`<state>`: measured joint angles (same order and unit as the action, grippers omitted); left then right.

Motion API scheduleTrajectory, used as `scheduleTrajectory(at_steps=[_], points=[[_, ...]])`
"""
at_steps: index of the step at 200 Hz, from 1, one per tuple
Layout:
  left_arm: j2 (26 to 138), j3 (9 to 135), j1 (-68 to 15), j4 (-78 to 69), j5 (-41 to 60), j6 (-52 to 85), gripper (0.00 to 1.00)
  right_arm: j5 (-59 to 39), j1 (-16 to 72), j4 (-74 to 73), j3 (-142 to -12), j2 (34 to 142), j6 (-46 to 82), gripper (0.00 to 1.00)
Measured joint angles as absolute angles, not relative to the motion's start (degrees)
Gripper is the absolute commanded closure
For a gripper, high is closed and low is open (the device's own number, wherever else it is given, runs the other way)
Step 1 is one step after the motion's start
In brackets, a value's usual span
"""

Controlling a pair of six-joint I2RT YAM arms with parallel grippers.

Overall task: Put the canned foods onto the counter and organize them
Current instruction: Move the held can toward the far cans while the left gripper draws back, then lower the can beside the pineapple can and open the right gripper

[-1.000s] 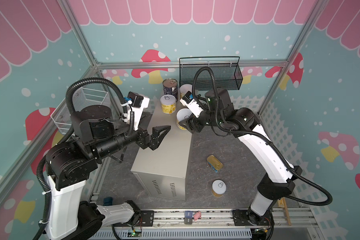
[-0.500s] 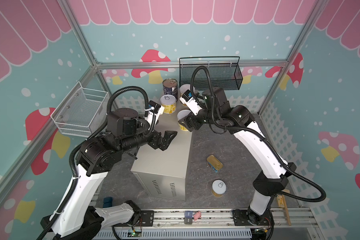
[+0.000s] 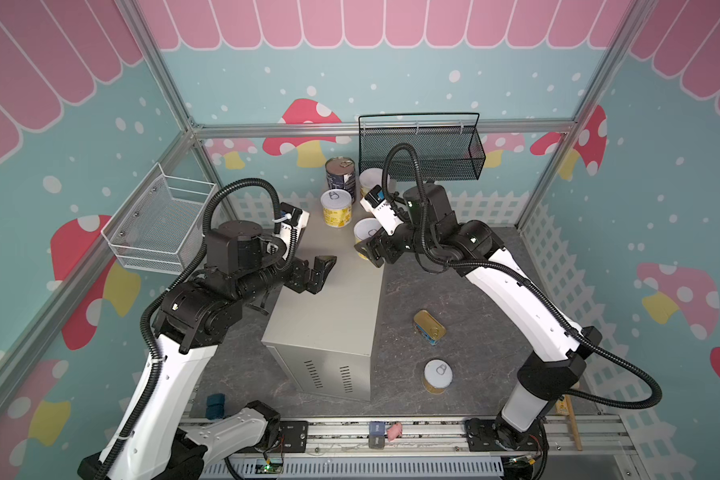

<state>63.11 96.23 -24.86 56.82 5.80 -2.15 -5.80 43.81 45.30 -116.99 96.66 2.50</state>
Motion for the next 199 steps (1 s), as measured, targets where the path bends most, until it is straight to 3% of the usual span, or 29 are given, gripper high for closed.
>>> scheduleTrajectory(at_steps=[57, 122, 199], points=[[59.0, 91.4, -24.4, 53.4, 9.1, -3.2, 0.01, -5.7, 43.8, 34.6, -103.2, 88.6, 4.0, 0.12], [57.2, 86.6, -23.9, 51.0, 10.6, -3.7, 0.01, -5.6, 43.8, 27.1, -101.2, 88.8, 5.7, 0.22], [56.9, 82.8, -16.7, 45.5, 14.3, -1.8, 0.01, -1.7, 42.9, 19.2, -100.5, 92.1, 7.2, 0.32]])
